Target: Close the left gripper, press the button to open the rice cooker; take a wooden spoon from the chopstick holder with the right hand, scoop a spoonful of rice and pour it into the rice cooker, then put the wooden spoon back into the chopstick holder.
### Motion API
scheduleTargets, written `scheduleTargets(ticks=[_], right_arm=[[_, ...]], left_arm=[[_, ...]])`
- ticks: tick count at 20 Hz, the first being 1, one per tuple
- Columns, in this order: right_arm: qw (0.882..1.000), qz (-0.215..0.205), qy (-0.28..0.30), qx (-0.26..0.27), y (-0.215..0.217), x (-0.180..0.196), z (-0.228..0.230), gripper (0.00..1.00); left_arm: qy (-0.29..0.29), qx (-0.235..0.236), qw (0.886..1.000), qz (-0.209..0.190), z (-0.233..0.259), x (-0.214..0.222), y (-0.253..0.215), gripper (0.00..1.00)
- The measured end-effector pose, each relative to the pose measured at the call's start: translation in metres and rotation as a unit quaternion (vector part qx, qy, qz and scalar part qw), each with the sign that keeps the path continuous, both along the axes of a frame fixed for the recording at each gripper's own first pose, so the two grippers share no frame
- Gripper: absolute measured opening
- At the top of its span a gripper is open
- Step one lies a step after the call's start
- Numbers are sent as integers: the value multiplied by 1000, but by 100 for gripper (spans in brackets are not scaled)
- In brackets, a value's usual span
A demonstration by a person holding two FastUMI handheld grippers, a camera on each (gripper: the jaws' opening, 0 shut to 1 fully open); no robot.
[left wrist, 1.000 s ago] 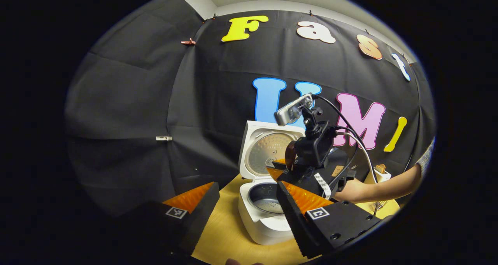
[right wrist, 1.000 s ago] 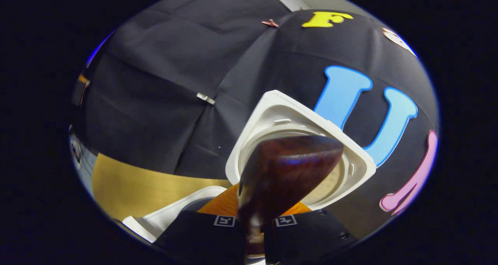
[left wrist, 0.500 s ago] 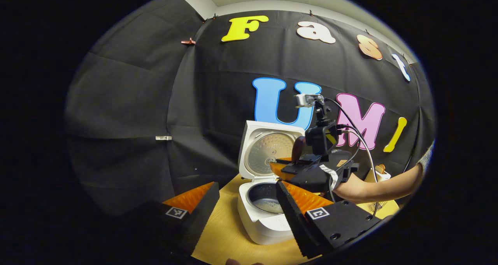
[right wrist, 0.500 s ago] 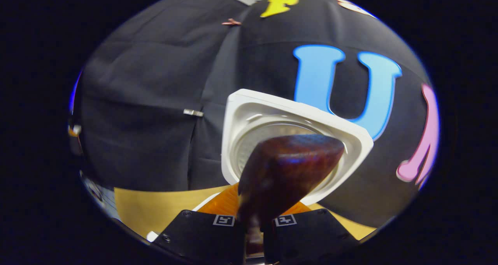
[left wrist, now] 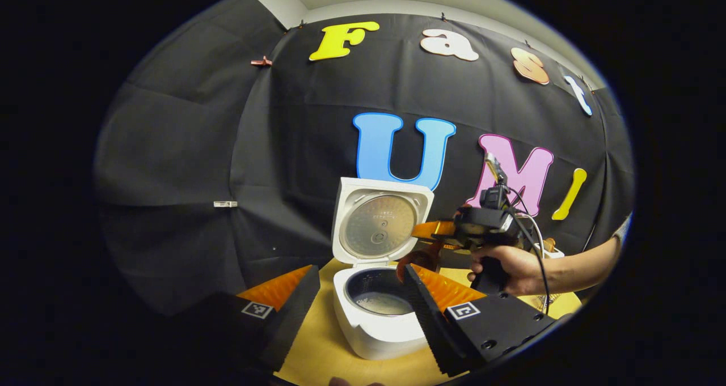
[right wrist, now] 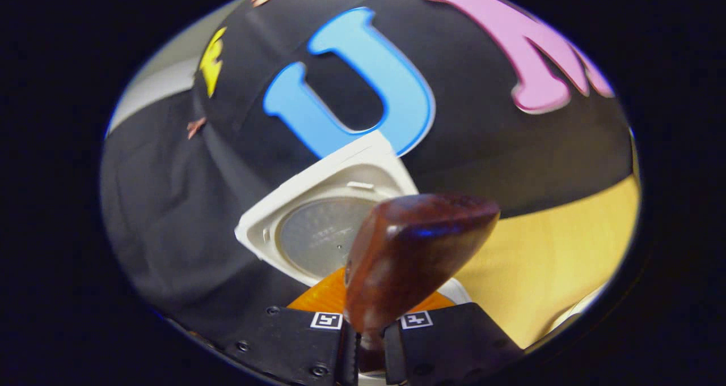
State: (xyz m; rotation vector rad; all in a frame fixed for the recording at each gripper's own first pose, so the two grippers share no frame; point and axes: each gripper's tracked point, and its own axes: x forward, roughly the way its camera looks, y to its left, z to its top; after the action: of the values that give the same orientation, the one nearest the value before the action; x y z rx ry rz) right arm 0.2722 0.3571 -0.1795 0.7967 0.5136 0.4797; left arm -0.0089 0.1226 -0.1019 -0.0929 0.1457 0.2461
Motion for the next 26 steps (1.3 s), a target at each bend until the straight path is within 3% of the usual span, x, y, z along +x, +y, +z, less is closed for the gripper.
scheduleTargets(ticks=[3,4,8,12,13,14,15,16,24,25,26], right_arm=[[996,-34,37,79,-36,-1,9,22],[995,-46,39,86,-50,0,9,22],[989,-93,44,102,-120,1,4,22],[981,-151,44,110,-224,-4,-4,22],[979,-167,44,111,-251,-6,-7,22],[976,-184,43,107,-277,-9,-12,22],[973,-201,43,101,-301,-10,-17,10],[971,-216,43,97,-322,-13,-21,10],[953,-299,49,-20,-505,-59,-72,10],[950,-305,53,-32,-526,-65,-79,22],[948,-310,56,-46,-540,-69,-86,22]], left_arm=[[1,3,1000,-12,2,9,-12,92],[-1,3,1000,-16,4,12,-17,95],[-4,3,999,-33,8,24,-39,95],[-2,8,998,-55,9,34,-66,92],[-1,9,998,-61,10,37,-73,95],[0,9,998,-66,8,40,-80,95],[0,9,997,-71,8,42,-87,95],[1,8,997,-76,6,43,-94,95],[9,11,995,-103,6,66,-137,95],[11,13,994,-104,4,68,-141,95],[13,14,994,-106,5,70,-144,95]])
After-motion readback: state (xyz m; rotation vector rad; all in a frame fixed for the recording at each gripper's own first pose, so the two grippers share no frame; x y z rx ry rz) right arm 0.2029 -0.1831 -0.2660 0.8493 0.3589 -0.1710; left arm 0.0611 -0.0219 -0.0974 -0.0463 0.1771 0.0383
